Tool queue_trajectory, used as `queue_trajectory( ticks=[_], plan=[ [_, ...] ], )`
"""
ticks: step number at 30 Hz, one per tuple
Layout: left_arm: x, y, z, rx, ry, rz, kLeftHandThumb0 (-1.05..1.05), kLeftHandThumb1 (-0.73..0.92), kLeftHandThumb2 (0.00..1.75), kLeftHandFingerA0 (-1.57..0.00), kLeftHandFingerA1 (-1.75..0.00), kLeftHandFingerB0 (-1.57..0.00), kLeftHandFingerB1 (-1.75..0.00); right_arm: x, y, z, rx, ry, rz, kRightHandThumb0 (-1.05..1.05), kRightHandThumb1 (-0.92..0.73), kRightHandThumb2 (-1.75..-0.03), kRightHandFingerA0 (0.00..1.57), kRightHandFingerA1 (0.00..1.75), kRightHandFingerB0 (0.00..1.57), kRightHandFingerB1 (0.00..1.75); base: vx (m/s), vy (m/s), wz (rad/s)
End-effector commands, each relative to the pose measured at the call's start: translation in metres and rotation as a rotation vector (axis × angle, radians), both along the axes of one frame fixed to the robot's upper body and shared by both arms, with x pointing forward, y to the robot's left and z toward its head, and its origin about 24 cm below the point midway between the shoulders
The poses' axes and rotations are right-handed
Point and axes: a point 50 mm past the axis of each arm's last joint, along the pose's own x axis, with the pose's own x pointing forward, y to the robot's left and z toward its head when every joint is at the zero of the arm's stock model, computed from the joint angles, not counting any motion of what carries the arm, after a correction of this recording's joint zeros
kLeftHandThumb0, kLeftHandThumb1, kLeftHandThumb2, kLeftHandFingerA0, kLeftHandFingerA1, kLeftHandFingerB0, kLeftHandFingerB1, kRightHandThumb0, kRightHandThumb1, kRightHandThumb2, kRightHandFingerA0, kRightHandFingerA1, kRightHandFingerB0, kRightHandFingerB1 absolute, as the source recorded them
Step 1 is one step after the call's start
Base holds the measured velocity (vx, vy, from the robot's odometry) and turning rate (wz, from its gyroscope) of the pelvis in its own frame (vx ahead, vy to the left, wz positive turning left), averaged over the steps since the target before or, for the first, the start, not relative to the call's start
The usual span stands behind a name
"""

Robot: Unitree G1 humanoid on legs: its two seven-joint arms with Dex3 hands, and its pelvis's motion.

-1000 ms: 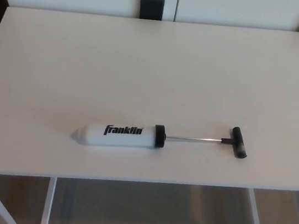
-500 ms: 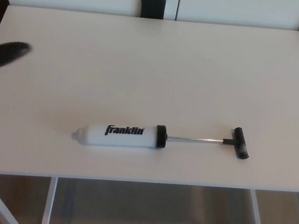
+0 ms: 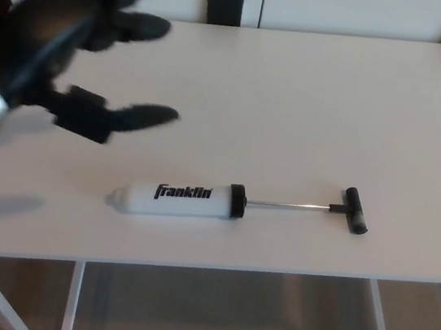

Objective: The robot walks towards a desk on which an air pump is kept in the middle. It lifts it up and holds it with its left hand and uses its right hand to compress it by pushing its handle inwards.

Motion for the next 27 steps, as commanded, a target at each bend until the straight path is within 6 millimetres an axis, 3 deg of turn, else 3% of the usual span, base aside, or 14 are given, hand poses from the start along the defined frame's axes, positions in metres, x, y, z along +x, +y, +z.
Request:
queue_trajectory(
  ticks=[1, 2, 6, 15, 16, 17, 18, 22, 23, 27],
  plan=[
    [0.024, -0.071, -0.083, 0.877, 0.149, -0.159, -0.52, 0.46, 0.54, -0.21, -0.32, -0.17, -0.27, 0.003, -0.005, 0.003, -0.025, 0.016, 0.051, -0.29, -0.55, -0.57, 0.92, 0.55, 0.78, 0.50, 0.00, 0.000, 0.00],
    [0.025, -0.074, -0.086, 0.887, 0.152, -0.161, -0.30, 0.26, 0.84, -0.01, -0.48, 0.00, -0.46, 0.004, -0.006, 0.003, -0.035, 0.015, 0.057, -0.30, -0.55, -0.57, 0.91, 0.54, 0.78, 0.50, 0.00, 0.000, 0.00],
    [0.028, -0.079, -0.093, 0.944, 0.138, -0.162, -0.29, 0.24, 0.84, -0.06, -0.50, -0.05, -0.49, 0.010, -0.006, 0.004, -0.038, 0.009, 0.062, -0.28, -0.57, -0.58, 0.92, 0.56, 0.75, 0.50, 0.00, 0.000, 0.00],
    [0.032, -0.079, -0.108, 1.098, 0.074, -0.151, -0.30, 0.28, 0.85, -0.01, -0.48, 0.00, -0.46, 0.013, -0.007, 0.002, -0.056, 0.022, 0.080, -0.31, -0.56, -0.58, 0.94, 0.55, 0.78, 0.50, 0.00, 0.000, 0.00],
    [0.032, -0.078, -0.110, 1.154, 0.038, -0.150, -0.51, 0.46, 0.54, -0.21, -0.31, -0.15, -0.27, 0.013, -0.007, 0.002, -0.057, 0.024, 0.084, -0.33, -0.56, -0.58, 0.94, 0.55, 0.79, 0.51, 0.00, 0.000, 0.00],
    [0.032, -0.078, -0.111, 1.193, 0.012, -0.151, -0.51, 0.46, 0.54, -0.21, -0.31, -0.15, -0.27, 0.013, -0.007, 0.002, -0.057, 0.026, 0.086, -0.33, -0.56, -0.58, 0.94, 0.55, 0.79, 0.51, 0.00, 0.000, 0.00],
    [0.031, -0.077, -0.113, 1.270, -0.037, -0.156, -0.30, 0.35, 0.89, 0.00, -0.48, 0.00, -0.47, 0.013, -0.008, 0.001, -0.060, 0.028, 0.093, -0.32, -0.56, -0.58, 0.94, 0.54, 0.79, 0.50, 0.00, 0.000, 0.00],
    [0.032, -0.077, -0.114, 1.381, -0.109, -0.162, -0.32, 0.32, 0.89, 0.00, -0.48, 0.00, -0.47, 0.014, -0.009, 0.001, -0.071, 0.033, 0.104, -0.33, -0.56, -0.58, 0.93, 0.54, 0.78, 0.50, 0.00, 0.000, 0.00],
    [0.033, -0.077, -0.113, 1.429, -0.136, -0.160, -0.58, 0.37, 0.78, -0.08, -0.42, 0.00, -0.35, 0.014, -0.009, 0.001, -0.077, 0.040, 0.107, -0.32, -0.56, -0.57, 0.92, 0.54, 0.77, 0.50, 0.00, 0.000, 0.00],
    [0.034, -0.077, -0.111, 1.456, -0.166, -0.147, -0.66, 0.41, 0.76, -0.08, -0.39, 0.00, -0.31, 0.014, -0.008, 0.000, -0.071, 0.043, 0.108, -0.33, -0.56, -0.57, 0.93, 0.54, 0.76, 0.50, 0.00, 0.000, 0.00]
  ],
)
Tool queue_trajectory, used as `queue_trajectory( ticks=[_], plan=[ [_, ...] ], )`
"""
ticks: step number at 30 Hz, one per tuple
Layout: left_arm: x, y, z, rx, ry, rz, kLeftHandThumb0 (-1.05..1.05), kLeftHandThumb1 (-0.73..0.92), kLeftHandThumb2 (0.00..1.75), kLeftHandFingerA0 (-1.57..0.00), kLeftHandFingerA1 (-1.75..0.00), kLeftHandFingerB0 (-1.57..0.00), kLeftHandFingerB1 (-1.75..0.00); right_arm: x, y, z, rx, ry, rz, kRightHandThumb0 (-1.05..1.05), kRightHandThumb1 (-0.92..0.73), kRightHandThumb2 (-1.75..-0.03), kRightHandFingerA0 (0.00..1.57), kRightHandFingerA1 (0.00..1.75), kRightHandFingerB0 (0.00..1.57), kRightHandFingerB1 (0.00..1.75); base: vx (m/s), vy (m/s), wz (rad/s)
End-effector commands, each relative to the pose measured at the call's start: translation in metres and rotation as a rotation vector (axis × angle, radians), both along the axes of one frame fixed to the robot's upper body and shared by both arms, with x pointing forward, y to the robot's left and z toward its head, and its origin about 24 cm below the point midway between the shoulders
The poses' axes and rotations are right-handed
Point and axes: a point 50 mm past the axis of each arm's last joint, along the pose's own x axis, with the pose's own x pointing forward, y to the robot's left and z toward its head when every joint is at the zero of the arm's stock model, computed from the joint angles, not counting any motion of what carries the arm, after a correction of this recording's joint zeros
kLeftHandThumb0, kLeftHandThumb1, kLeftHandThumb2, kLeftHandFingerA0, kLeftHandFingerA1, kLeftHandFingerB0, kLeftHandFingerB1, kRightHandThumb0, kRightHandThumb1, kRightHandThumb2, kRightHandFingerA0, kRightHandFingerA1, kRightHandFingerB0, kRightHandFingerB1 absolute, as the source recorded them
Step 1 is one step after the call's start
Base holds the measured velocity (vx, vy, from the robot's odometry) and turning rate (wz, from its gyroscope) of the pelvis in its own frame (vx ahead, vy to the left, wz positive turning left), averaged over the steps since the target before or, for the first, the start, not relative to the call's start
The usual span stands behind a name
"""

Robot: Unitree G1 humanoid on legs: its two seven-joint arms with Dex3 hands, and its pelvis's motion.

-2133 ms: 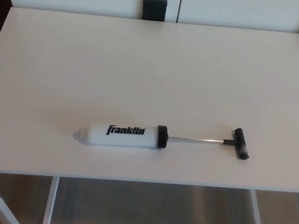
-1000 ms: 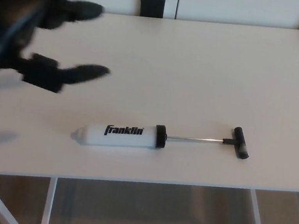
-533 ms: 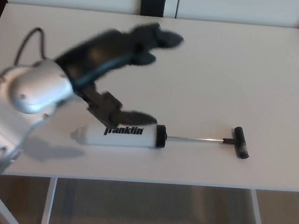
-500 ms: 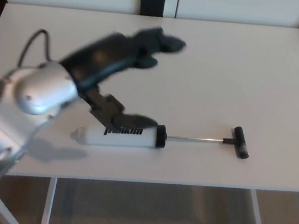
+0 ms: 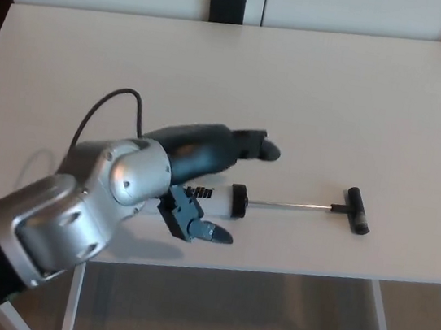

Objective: The robot walks towards a desk on which an air pump is kept in the middle. It lifts it up and holds it with its left hand and uses its right hand to compress it by pushing its handle inwards.

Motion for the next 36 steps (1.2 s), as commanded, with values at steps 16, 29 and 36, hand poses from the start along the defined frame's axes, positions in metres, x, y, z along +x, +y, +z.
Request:
queue_trajectory(
  ticks=[16, 29, 36],
  plan=[
    [0.023, 0.008, -0.005, 0.901, -0.556, -0.166, -0.34, 0.29, 0.89, 0.00, -0.47, 0.00, -0.46, 0.006, -0.012, 0.004, -0.093, 0.067, 0.116, -0.34, -0.57, -0.58, 0.93, 0.54, 0.76, 0.50, 0.00, 0.000, 0.00],
    [0.019, 0.006, -0.014, 0.903, -0.535, -0.175, -0.35, 0.27, 0.87, 0.00, -0.47, 0.00, -0.48, 0.003, -0.011, 0.002, -0.108, 0.065, 0.142, -0.34, -0.57, -0.58, 0.93, 0.53, 0.76, 0.50, 0.00, 0.000, 0.00],
    [0.018, 0.004, -0.017, 0.914, -0.533, -0.180, -0.35, 0.30, 0.90, 0.00, -0.45, 0.00, -0.47, 0.008, -0.010, 0.003, -0.106, 0.058, 0.144, -0.35, -0.56, -0.58, 0.94, 0.53, 0.75, 0.50, 0.00, 0.000, 0.00]
  ],
)
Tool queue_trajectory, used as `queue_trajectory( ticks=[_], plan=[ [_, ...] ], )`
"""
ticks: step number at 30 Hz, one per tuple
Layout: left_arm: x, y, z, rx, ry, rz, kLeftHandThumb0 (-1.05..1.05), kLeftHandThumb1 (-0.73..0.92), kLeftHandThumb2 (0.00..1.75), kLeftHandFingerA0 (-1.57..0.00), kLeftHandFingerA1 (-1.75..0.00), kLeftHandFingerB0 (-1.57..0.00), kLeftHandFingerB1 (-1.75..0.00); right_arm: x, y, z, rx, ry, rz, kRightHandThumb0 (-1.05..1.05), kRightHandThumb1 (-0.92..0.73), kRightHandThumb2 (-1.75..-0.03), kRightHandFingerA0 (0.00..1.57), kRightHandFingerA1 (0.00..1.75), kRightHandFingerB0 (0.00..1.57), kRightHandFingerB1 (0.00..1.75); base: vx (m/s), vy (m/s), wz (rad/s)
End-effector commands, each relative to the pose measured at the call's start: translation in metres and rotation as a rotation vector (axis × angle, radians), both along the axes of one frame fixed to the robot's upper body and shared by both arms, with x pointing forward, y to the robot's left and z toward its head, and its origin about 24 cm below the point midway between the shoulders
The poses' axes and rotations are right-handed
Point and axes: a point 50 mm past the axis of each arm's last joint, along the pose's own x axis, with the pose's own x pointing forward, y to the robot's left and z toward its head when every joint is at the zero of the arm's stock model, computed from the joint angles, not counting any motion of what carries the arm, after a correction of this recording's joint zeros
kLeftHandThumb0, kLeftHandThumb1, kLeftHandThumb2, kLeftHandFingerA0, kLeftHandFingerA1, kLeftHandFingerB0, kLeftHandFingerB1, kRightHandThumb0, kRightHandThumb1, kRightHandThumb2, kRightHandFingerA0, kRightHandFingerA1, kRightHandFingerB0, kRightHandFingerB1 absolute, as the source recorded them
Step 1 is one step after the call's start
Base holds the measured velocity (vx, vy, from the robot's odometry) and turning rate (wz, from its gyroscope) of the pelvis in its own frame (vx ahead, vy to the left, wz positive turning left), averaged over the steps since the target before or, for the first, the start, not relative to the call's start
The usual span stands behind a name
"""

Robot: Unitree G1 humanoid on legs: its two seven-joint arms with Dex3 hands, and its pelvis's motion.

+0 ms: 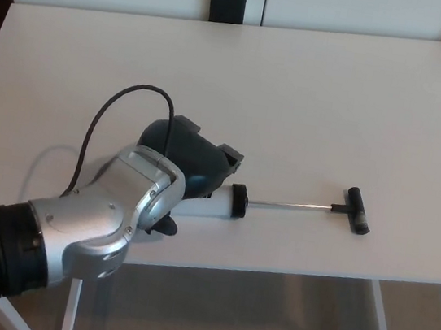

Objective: The robot walks towards a desk on which an air pump is kept in the middle. It lifts it up and holds it with its left hand and uses its right hand to compress it by pushing its handle inwards.

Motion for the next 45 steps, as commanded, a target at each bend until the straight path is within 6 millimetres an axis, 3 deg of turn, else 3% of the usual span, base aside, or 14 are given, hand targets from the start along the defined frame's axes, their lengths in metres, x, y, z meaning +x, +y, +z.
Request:
queue_trajectory(
  ticks=[1, 5, 6, 12, 13, 16, 25, 31, 34, 36, 37, 40, 44, 45],
  plan=[
    [0.007, 0.007, 0.010, 0.278, -0.222, -0.076, -0.35, 0.30, 0.90, 0.00, -0.45, 0.00, -0.47, 0.006, -0.010, 0.007, -0.074, 0.005, 0.070, -0.35, -0.56, -0.58, 0.94, 0.53, 0.75, 0.50, 0.00, 0.000, 0.00],
    [0.006, 0.006, 0.006, 0.285, -0.211, -0.073, -0.35, 0.29, 0.89, 0.00, -0.45, 0.00, -0.48, 0.007, -0.011, 0.007, -0.081, 0.006, 0.071, -0.37, -0.56, -0.58, 0.96, 0.53, 0.75, 0.50, 0.00, 0.000, 0.00],
    [0.003, 0.007, 0.001, 0.286, -0.208, -0.081, -0.68, 0.44, 0.78, -0.21, -0.42, -0.03, -0.31, 0.008, -0.011, 0.007, -0.091, 0.005, 0.076, -0.37, -0.55, -0.58, 0.96, 0.53, 0.75, 0.50, 0.00, 0.000, 0.00],
    [-0.001, 0.007, -0.013, 0.304, -0.181, -0.080, -0.68, 0.46, 0.78, -0.28, -0.44, -0.07, -0.32, 0.011, -0.012, 0.008, -0.092, -0.008, 0.081, -0.35, -0.57, -0.58, 0.94, 0.53, 0.74, 0.50, 0.00, 0.000, 0.00],
    [-0.002, 0.007, -0.017, 0.300, -0.162, -0.080, -0.67, 0.47, 0.77, -0.63, -0.54, -0.08, -0.31, 0.012, -0.012, 0.008, -0.090, -0.009, 0.079, -0.37, -0.55, -0.57, 0.96, 0.54, 0.76, 0.50, 0.00, 0.000, 0.00],
    [-0.006, 0.006, -0.029, 0.291, -0.122, -0.081, -0.55, 0.60, 0.60, -0.81, -0.52, -0.10, -0.22, 0.013, -0.012, 0.009, -0.089, -0.011, 0.077, -0.36, -0.56, -0.58, 0.95, 0.54, 0.74, 0.50, 0.00, 0.000, 0.00],
    [-0.019, 0.001, -0.078, 0.312, -0.054, -0.091, -0.40, 0.65, 0.61, -0.73, -0.94, -0.11, -0.26, 0.018, -0.013, 0.013, -0.099, -0.043, 0.079, -0.35, -0.56, -0.58, 0.95, 0.54, 0.75, 0.50, 0.00, 0.000, 0.00],
    [-0.019, -0.003, -0.097, 0.284, 0.031, -0.042, -0.34, 0.67, 0.61, -0.64, -0.99, -0.14, -0.27, 0.025, -0.014, 0.017, -0.121, -0.049, 0.084, -0.36, -0.57, -0.58, 0.94, 0.53, 0.74, 0.49, 0.00, 0.000, 0.00],
    [-0.017, -0.004, -0.103, 0.268, 0.045, -0.035, -0.31, 0.62, 0.58, -0.75, -0.77, -0.60, -0.43, 0.031, -0.017, 0.020, -0.124, -0.063, 0.081, -0.34, -0.58, -0.58, 0.94, 0.52, 0.75, 0.50, 0.00, 0.000, 0.00],
    [-0.015, -0.004, -0.105, 0.254, 0.050, -0.034, -0.31, 0.62, 0.58, -0.75, -0.77, -0.60, -0.43, 0.034, -0.019, 0.021, -0.127, -0.074, 0.083, -0.34, -0.58, -0.58, 0.94, 0.52, 0.75, 0.50, 0.00, 0.000, 0.00],
    [-0.016, -0.003, -0.106, 0.230, 0.028, -0.041, -0.32, 0.70, 0.62, -0.67, -1.29, -0.61, -0.45, 0.036, -0.019, 0.022, -0.121, -0.083, 0.081, -0.35, -0.57, -0.58, 0.92, 0.52, 0.75, 0.50, 0.00, 0.000, 0.00],
    [-0.017, 0.001, -0.109, 0.185, -0.014, -0.049, -0.30, 0.73, 0.63, -0.62, -1.42, -0.64, -0.48, 0.038, -0.019, 0.024, -0.112, -0.093, 0.079, -0.34, -0.58, -0.58, 0.92, 0.52, 0.74, 0.49, 0.00, 0.000, 0.00],
    [-0.017, 0.007, -0.108, 0.108, -0.049, -0.054, -0.29, 0.69, 0.62, -0.65, -1.43, -0.67, -0.51, 0.041, -0.021, 0.021, -0.119, -0.091, 0.082, -0.36, -0.58, -0.58, 0.94, 0.51, 0.75, 0.49, 0.00, 0.000, 0.00],
    [-0.014, 0.012, -0.105, 0.019, -0.029, -0.008, -0.32, 0.58, 0.88, -0.75, -1.14, -0.60, -0.63, 0.043, -0.020, 0.022, -0.121, -0.100, 0.079, -0.34, -0.58, -0.58, 0.93, 0.52, 0.74, 0.49, 0.00, 0.000, 0.00]
  ],
)
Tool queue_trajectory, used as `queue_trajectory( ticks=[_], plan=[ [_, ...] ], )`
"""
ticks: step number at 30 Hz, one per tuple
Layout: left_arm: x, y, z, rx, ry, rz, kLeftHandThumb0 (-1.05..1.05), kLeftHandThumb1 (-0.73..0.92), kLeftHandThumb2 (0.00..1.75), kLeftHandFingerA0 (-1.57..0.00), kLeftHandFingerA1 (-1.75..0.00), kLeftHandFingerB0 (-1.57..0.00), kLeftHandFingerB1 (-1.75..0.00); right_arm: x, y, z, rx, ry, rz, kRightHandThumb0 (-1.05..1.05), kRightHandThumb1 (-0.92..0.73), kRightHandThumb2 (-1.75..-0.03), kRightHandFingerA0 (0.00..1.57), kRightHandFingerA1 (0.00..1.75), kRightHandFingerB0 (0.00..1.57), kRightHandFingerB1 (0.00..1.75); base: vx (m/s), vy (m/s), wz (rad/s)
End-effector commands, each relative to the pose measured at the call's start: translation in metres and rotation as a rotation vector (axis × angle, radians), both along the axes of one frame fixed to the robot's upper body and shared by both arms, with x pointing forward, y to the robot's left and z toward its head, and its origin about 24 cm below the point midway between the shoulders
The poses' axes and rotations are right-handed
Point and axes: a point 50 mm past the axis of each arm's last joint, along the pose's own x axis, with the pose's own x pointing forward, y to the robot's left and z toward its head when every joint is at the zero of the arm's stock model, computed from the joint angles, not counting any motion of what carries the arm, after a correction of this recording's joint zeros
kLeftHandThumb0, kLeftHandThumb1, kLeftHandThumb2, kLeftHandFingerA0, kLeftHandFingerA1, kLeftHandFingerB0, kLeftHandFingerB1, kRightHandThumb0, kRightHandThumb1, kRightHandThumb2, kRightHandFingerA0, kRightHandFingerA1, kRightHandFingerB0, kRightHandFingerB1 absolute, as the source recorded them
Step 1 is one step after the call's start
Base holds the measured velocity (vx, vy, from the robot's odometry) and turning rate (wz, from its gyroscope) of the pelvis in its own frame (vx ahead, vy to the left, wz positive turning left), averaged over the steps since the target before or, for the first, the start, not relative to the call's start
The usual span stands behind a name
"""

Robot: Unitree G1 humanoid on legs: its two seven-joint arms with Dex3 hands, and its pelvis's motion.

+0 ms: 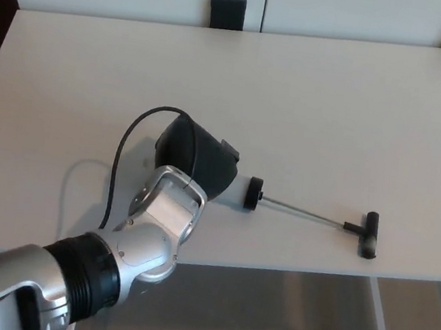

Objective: The robot walks towards a desk on which an air pump is kept in the middle. It lifts it up and holds it with its left hand and uses its right hand to compress it by pushing its handle inwards.

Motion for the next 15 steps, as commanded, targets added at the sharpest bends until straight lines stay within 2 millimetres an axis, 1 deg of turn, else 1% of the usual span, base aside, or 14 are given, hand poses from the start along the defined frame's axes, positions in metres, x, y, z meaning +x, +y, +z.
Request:
queue_trajectory(
  ticks=[1, 2, 5, 6, 7, 8, 9, 10, 11, 12, 13, 14, 15],
  plan=[
    [-0.033, 0.025, -0.056, -0.171, 0.211, -0.037, -0.32, 0.58, 0.88, -0.75, -1.14, -0.60, -0.63, 0.009, -0.010, 0.005, -0.030, -0.015, -0.004, -0.34, -0.58, -0.58, 0.93, 0.52, 0.74, 0.49, 0.00, 0.000, 0.00],
    [-0.031, 0.027, -0.055, -0.214, 0.219, -0.013, -0.27, 0.71, 0.62, -0.63, -1.39, -0.65, -0.51, 0.010, -0.009, 0.006, -0.030, -0.022, -0.006, -0.35, -0.58, -0.58, 0.92, 0.52, 0.73, 0.48, 0.00, 0.000, 0.00],
    [-0.030, 0.027, -0.054, -0.231, 0.218, -0.006, -0.27, 0.71, 0.62, -0.63, -1.39, -0.65, -0.51, 0.010, -0.009, 0.006, -0.032, -0.026, -0.007, -0.35, -0.58, -0.58, 0.92, 0.52, 0.73, 0.48, 0.00, 0.000, 0.00],
    [-0.028, 0.029, -0.052, -0.286, 0.222, 0.004, -0.25, 0.67, 0.58, -0.60, -1.51, -0.69, -0.52, 0.008, -0.007, 0.010, -0.018, -0.053, -0.022, -0.32, -0.58, -0.59, 0.92, 0.53, 0.75, 0.49, 0.00, 0.000, 0.00],
    [-0.027, 0.031, -0.050, -0.327, 0.224, 0.009, -0.25, 0.67, 0.58, -0.60, -1.51, -0.69, -0.52, 0.007, -0.005, 0.013, -0.008, -0.073, -0.033, -0.32, -0.58, -0.59, 0.92, 0.53, 0.75, 0.49, 0.00, 0.000, 0.00],
    [-0.027, 0.031, -0.050, -0.327, 0.224, 0.009, -0.25, 0.67, 0.58, -0.60, -1.51, -0.69, -0.52, 0.007, -0.005, 0.013, -0.008, -0.073, -0.033, -0.32, -0.58, -0.59, 0.92, 0.53, 0.75, 0.49, 0.00, 0.000, 0.00],
    [-0.024, 0.035, -0.044, -0.384, 0.222, 0.023, -0.19, 0.70, 0.52, -0.51, -1.61, -0.55, -0.99, 0.002, 0.002, 0.025, 0.006, -0.130, -0.046, -0.38, -0.58, -0.59, 0.94, 0.54, 0.75, 0.48, 0.00, 0.000, 0.00],
    [-0.021, 0.041, -0.037, -0.431, 0.204, 0.025, -0.18, 0.73, 0.44, -0.52, -1.68, -0.39, -1.39, -0.006, 0.010, 0.041, 0.006, -0.210, -0.056, -0.39, -0.60, -0.59, 0.92, 0.53, 0.73, 0.48, 0.00, 0.000, 0.00],
    [-0.019, 0.044, -0.032, -0.454, 0.191, 0.023, -0.18, 0.73, 0.44, -0.52, -1.68, -0.39, -1.39, -0.012, 0.015, 0.053, 0.003, -0.263, -0.062, -0.39, -0.60, -0.59, 0.92, 0.53, 0.73, 0.48, 0.00, 0.000, 0.00],
    [-0.017, 0.047, -0.029, -0.468, 0.182, 0.020, -0.18, 0.73, 0.44, -0.52, -1.68, -0.39, -1.39, -0.015, 0.018, 0.061, 0.000, -0.294, -0.067, -0.39, -0.60, -0.59, 0.92, 0.53, 0.73, 0.48, 0.00, 0.000, 0.00],
    [-0.016, 0.049, -0.025, -0.483, 0.182, 0.020, -0.11, 0.74, 0.46, -0.55, -1.69, -0.40, -1.48, -0.019, 0.021, 0.071, -0.010, -0.339, -0.068, -0.40, -0.62, -0.60, 0.94, 0.53, 0.74, 0.48, 0.00, 0.000, 0.00],
    [-0.015, 0.050, -0.023, -0.493, 0.184, 0.020, -0.11, 0.74, 0.46, -0.55, -1.69, -0.40, -1.48, -0.021, 0.023, 0.078, -0.015, -0.364, -0.069, -0.40, -0.62, -0.60, 0.94, 0.53, 0.74, 0.48, 0.00, 0.000, 0.00],
    [-0.013, 0.055, -0.018, -0.513, 0.182, 0.026, -0.07, 0.78, 0.46, -0.54, -1.69, -0.39, -1.46, -0.024, 0.028, 0.096, -0.019, -0.449, -0.058, -0.38, -0.66, -0.61, 0.94, 0.52, 0.73, 0.47, 0.00, 0.000, 0.00]
  ],
)
